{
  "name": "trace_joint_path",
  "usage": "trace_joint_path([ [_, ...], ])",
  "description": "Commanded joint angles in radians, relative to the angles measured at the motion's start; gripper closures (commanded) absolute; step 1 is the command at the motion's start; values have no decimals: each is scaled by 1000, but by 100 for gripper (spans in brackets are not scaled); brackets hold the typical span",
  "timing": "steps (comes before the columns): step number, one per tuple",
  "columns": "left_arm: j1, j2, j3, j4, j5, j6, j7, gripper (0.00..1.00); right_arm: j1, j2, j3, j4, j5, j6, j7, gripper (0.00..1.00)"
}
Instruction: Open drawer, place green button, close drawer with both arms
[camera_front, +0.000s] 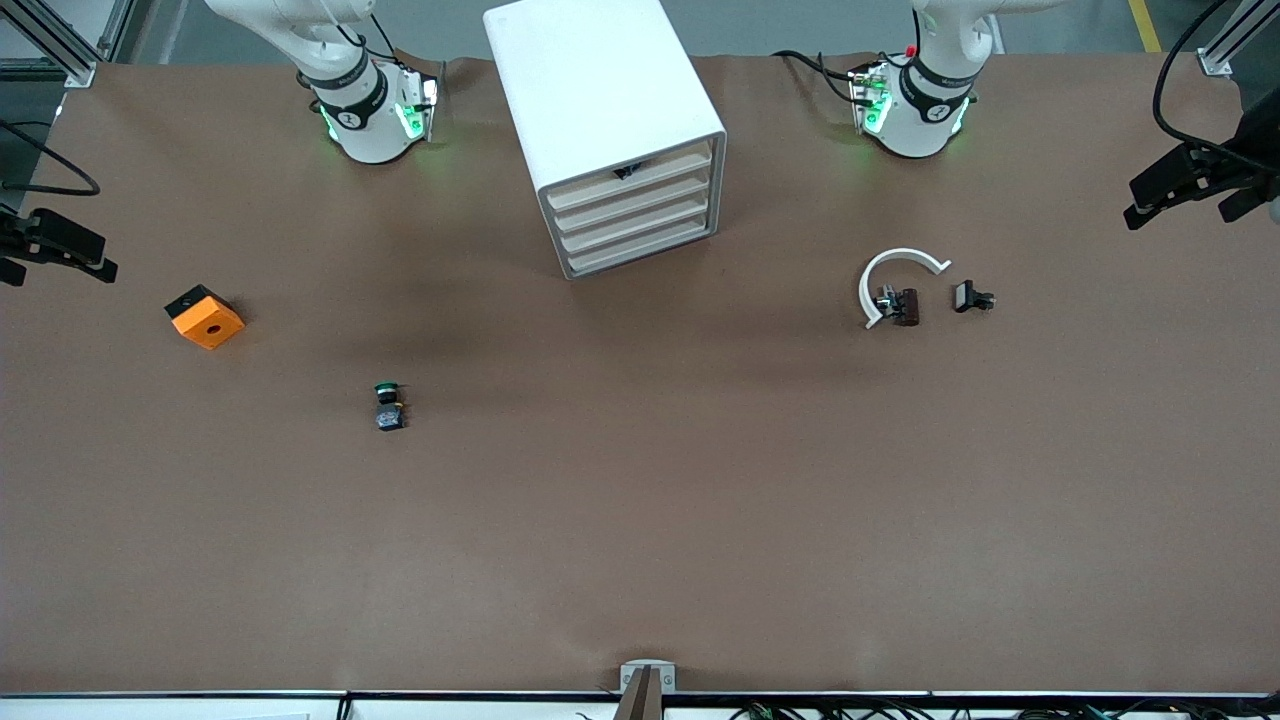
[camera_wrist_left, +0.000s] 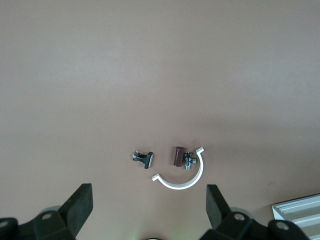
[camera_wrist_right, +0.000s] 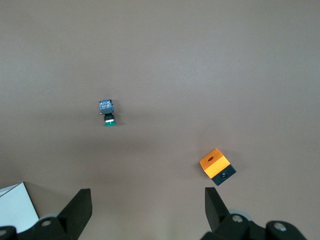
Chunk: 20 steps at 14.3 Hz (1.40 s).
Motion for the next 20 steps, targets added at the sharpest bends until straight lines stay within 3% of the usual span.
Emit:
trace_joint_path([
  [1,3,14,-1,25,1,-30,14,0,-12,-9,9,7,3,-12,-13,0],
  [6,3,49,-1,51,2,-31,11,0,-11,-7,9,14,3,-10,-13,0],
  [8,3,109,-1,94,2,-31,11,0,-8,-7,11,14,3,-10,-13,0],
  [12,6,222,3,88,-15,-8,-31,0,8,-1,14,15,3,4,-7,0],
  [20,-107,520,-14,95,-114,28,-553,0,98,103,14,17,6,106,-4,0],
])
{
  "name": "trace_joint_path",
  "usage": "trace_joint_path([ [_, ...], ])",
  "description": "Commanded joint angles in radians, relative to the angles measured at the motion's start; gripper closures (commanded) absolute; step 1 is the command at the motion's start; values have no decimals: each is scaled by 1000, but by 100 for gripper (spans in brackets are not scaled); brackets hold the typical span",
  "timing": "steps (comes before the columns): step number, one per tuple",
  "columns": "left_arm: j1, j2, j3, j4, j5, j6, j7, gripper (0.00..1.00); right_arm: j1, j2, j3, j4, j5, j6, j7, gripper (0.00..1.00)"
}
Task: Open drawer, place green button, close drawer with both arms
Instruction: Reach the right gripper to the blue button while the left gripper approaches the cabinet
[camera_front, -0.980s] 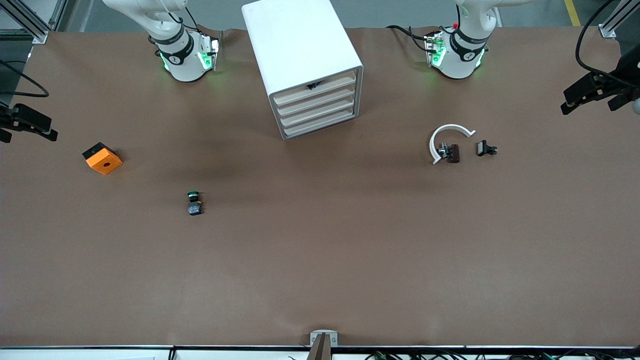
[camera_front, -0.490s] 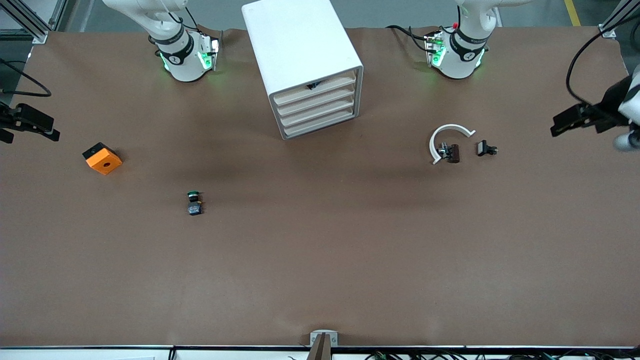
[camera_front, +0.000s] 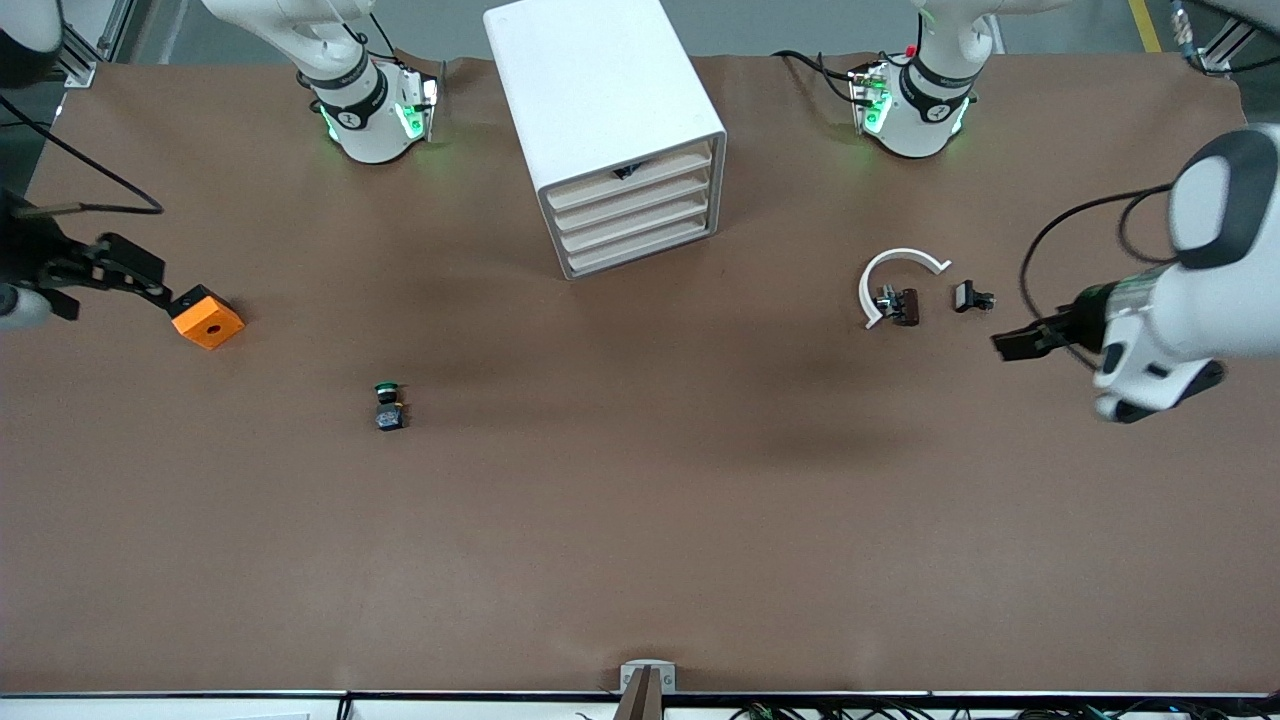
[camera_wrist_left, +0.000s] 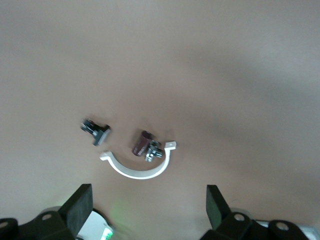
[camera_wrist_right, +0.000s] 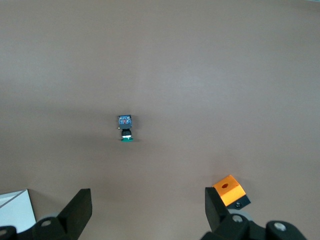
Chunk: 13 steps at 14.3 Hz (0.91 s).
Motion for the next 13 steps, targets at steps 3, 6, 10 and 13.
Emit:
trace_joint_path([
  [3,-117,242,2,127,-45,13,-525,0,33,127,-3,11,2,34,-3,0],
  [6,-200,302,2,129,-63,11,-830,0,52,229,-3,-27,2,123,-3,0],
  [10,-202,385,6,166,-308,20,-1225,0,87,241,-3,-209,4,368,60,0],
  [13,-207,395,6,155,-462,19,-1322,0,108,261,-3,-304,4,516,81,0],
])
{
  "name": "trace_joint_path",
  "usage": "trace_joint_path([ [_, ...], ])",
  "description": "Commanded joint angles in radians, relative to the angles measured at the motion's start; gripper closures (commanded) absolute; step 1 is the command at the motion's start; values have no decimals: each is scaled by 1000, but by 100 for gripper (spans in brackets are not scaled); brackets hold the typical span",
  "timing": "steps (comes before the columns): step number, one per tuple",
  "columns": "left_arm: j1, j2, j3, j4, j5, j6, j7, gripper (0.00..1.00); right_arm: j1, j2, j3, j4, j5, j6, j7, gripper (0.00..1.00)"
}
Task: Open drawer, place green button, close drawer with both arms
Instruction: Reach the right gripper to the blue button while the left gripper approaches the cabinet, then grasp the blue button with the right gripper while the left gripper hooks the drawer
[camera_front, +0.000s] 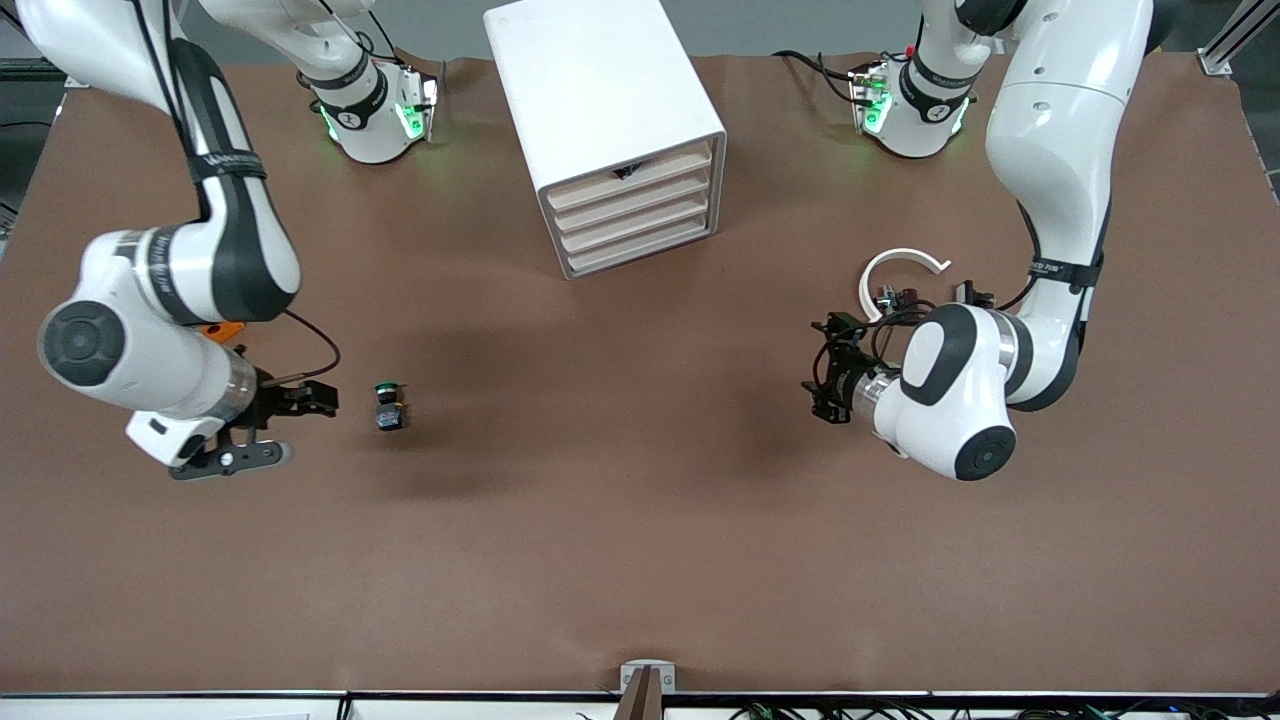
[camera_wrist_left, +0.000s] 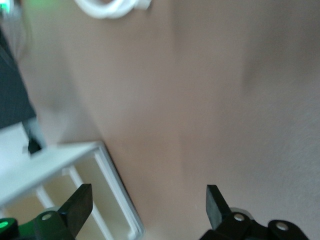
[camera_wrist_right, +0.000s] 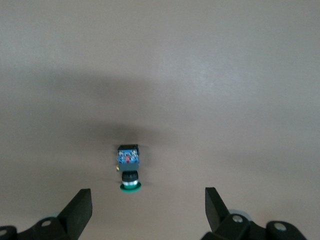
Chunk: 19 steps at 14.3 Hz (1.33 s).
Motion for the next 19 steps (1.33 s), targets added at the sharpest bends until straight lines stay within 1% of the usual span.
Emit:
trace_joint_path([
  [1,0,27,1,21,-100,-31,-64,0,26,-11,-4,-97,3,107,30,0],
  [3,-28,59,-5,21,-178,-42,-64,0,43,10,-4,-130,3,171,30,0],
  [4,-61,60,-14,22,-201,-46,-66,0,49,18,-4,-149,3,207,30,0],
  [5,-86,62,-16,22,-204,-46,-60,0,49,27,-4,-163,3,227,30,0],
  [8,-139,108,-39,16,-206,-60,-61,0,55,61,-4,-172,3,239,30,0],
  [11,-172,178,-39,16,-230,-60,-76,0,54,95,-4,-192,2,300,30,0],
  [13,-225,211,-39,16,-239,-60,-165,0,55,110,-4,-195,2,311,30,0],
  [15,-265,244,-40,21,-296,-60,-268,0,57,134,-4,-195,2,340,30,0],
  [17,-284,246,-39,22,-356,-60,-317,0,57,160,-4,-197,2,365,30,0],
  [18,-284,246,-39,22,-383,-60,-331,7,57,164,-4,-195,3,365,30,0],
  [19,-288,248,-40,19,-396,-62,-331,10,58,170,-4,-197,3,365,30,0],
])
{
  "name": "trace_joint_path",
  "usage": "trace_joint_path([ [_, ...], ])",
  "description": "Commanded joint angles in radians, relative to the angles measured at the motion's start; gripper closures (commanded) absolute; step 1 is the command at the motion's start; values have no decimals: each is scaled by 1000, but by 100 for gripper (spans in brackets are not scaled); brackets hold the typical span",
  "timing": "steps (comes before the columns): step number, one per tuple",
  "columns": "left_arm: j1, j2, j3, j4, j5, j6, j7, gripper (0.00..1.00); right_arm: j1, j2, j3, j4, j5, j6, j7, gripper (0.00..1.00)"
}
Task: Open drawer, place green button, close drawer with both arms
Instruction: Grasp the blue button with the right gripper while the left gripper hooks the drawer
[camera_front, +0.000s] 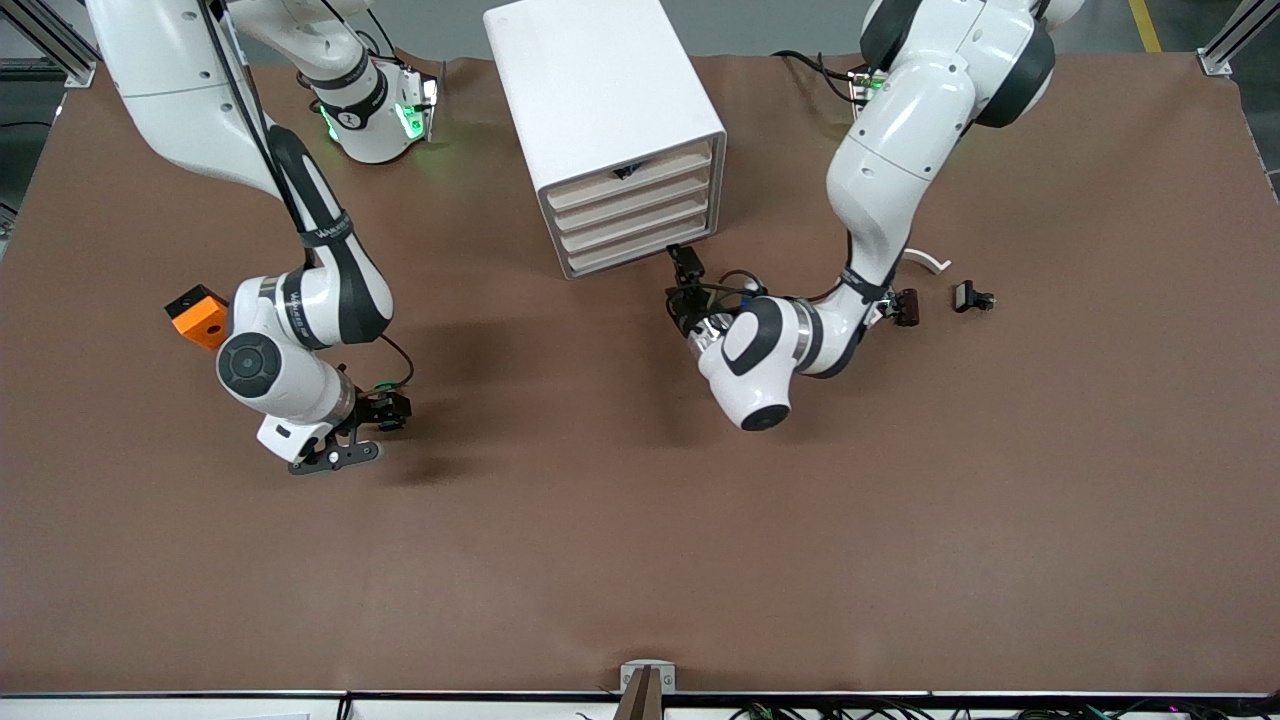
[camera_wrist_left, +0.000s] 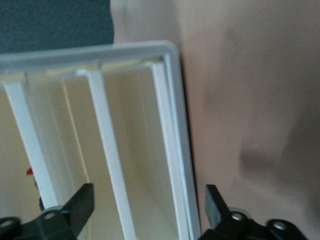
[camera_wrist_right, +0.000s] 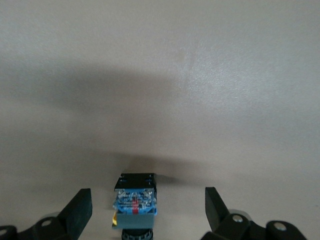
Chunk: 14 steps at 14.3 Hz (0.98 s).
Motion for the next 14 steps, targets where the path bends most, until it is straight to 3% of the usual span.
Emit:
trace_joint_path([
  [1,-16,6,4,19,-38,-21,-36,10,11,12,-4,-6,2,13,15,0],
  [4,-47,17,4,14,-39,-25,-67,10,9,23,-4,-4,2,16,15,0],
  [6,-70,28,2,13,-49,-34,-73,16,8,24,-4,-6,2,16,15,0],
  [7,-79,28,2,10,-50,-37,-83,26,8,24,-4,-6,2,14,15,7],
  [10,-99,26,2,-27,-85,-53,-113,38,8,26,-4,-6,3,14,15,31],
  [12,-110,23,1,-29,-89,-91,-152,59,8,29,-4,-6,3,16,15,42],
  [14,-106,20,2,-26,-81,-97,-157,99,8,27,-4,-6,3,11,22,65],
])
